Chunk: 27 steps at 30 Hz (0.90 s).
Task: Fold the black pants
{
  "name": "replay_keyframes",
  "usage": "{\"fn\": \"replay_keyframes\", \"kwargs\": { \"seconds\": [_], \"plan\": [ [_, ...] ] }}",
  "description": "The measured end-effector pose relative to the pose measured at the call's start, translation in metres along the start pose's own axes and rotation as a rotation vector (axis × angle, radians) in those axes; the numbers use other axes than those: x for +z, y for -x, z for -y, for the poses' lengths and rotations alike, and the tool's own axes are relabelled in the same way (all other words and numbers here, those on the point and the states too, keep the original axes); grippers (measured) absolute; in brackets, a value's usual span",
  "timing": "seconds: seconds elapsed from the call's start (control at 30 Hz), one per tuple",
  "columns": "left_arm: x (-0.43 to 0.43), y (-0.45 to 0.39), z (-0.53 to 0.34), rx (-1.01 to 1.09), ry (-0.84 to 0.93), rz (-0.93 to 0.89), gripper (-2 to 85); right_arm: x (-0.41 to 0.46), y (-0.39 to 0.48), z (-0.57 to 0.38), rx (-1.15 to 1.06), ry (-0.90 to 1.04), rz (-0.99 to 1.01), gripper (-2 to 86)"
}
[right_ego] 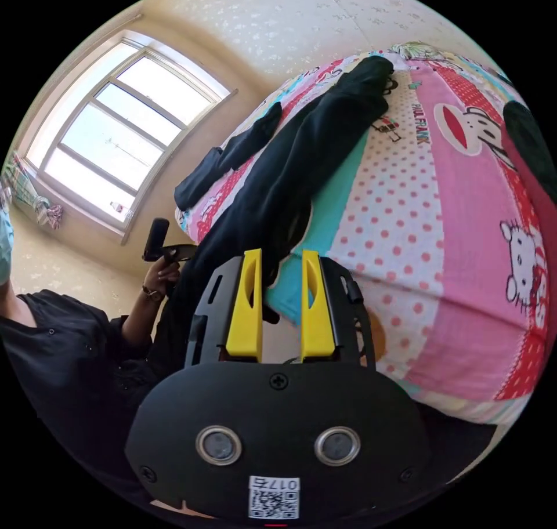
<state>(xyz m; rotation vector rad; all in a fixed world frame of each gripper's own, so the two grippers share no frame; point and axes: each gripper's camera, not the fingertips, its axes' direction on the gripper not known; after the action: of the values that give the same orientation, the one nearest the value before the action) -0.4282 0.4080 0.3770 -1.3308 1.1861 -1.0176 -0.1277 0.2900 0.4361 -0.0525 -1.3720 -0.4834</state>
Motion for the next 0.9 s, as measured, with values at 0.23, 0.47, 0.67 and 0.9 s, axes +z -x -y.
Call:
{"fn": "replay_keyframes", "kwargs": {
  "seconds": [0.23, 0.47, 0.67, 0.9],
  "plan": [
    [0.046, -0.016, -0.002, -0.005, 0.079, 0.097, 8.5, 0.021, -0.01, -0.03, 0.08, -0.099, 0.126, 8.9],
    [0.071, -0.039, -0.027, -0.012, 0.068, 0.163, 5.6, 0.034, -0.039, -0.03, 0.185, -0.057, 0.371, 4.2],
    [0.065, -0.067, -0.057, -0.011, 0.084, -0.163, 2.6, -0.034, -0.023, -0.028, 0.186, -0.007, 0.297, 3.3],
    [0.104, -0.037, -0.066, -0.157, 0.233, -0.043, 3.9, -0.015, -0.055, -0.059, 0.299, 0.121, 0.238, 4.1]
  ]
}}
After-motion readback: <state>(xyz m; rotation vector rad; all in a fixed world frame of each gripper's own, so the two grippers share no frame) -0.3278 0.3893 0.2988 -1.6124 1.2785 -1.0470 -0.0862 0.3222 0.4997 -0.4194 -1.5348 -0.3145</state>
